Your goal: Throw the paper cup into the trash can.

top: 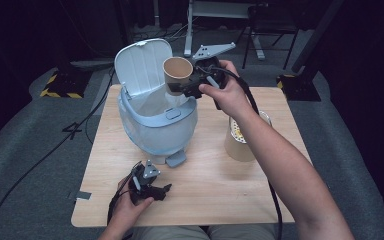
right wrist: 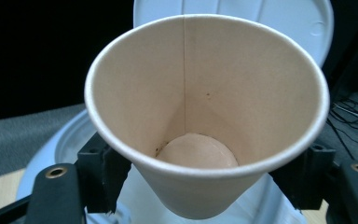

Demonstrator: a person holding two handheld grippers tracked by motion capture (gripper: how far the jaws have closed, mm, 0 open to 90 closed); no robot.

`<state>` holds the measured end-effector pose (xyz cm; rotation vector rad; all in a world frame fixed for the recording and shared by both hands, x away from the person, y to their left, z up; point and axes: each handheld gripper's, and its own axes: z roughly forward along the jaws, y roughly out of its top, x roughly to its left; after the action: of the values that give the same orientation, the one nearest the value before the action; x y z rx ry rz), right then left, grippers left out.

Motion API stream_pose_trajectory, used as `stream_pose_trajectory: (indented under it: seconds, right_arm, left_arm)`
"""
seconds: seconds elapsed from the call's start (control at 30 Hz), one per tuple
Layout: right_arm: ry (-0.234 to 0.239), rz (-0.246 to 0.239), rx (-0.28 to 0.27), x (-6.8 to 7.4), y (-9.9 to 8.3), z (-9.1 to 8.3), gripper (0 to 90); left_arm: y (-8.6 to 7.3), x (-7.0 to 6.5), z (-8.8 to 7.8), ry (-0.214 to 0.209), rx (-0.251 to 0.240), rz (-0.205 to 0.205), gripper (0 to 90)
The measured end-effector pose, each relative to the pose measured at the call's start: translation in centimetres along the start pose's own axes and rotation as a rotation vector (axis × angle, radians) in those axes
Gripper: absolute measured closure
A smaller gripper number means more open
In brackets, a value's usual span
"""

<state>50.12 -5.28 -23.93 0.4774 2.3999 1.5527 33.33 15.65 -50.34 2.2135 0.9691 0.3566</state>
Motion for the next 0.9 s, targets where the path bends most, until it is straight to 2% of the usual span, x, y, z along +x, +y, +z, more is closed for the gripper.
stream_pose_trajectory:
  seconds: [0.1,0.27,0.4,0.57,0.63,0.67,0.7,0.73,0.77,0.8,0.83,0.9]
  right_arm:
    - [-0.003,0.004,-0.006,0.2,0.0,0.6,28.1]
    - [0.014,0.008,0.025,0.9,0.0,2.6,28.2]
    - [0.023,0.005,0.043,1.3,0.0,3.5,28.1]
    - [0.025,-0.01,0.096,1.8,0.2,4.8,28.0]
    - [0.036,-0.005,0.117,1.9,0.3,5.1,27.7]
    - [0.062,0.001,0.144,1.9,0.3,5.4,27.1]
    - [0.062,0.001,0.144,1.9,0.3,5.4,27.1]
    - [0.067,-0.014,0.144,2.1,0.1,5.7,17.7]
    - [0.069,-0.02,0.146,2.2,0.1,5.8,12.7]
    - [0.069,-0.02,0.146,2.2,0.1,5.8,12.7]
    - [0.054,-0.036,0.144,2.3,0.1,5.8,18.8]
    - [0.029,-0.021,0.136,2.3,0.2,5.8,14.5]
  left_arm:
    - [0.0,0.0,0.0,-0.001,0.0,0.002,15.3]
    - [0.1,0.1,0.1,-0.002,-0.001,0.005,15.3]
    - [0.1,0.1,0.1,-0.002,-0.001,0.004,15.3]
    - [0.1,0.1,0.1,-0.002,0.0,0.005,15.3]
    - [0.1,0.1,0.1,-0.002,0.0,0.005,15.3]
    - [0.1,0.1,0.1,-0.002,0.0,0.005,15.3]
    - [0.1,0.1,0.1,-0.002,0.0,0.005,15.3]
    - [0.1,0.1,0.1,-0.002,0.0,0.005,15.3]
    - [0.1,0.1,0.1,-0.002,0.0,0.005,15.3]
    - [0.1,0.1,0.1,-0.002,0.0,0.005,15.3]
    - [0.1,0.1,0.1,-0.002,0.0,0.005,15.3]
    - [0.1,0.1,0.1,-0.002,0.0,0.006,15.3]
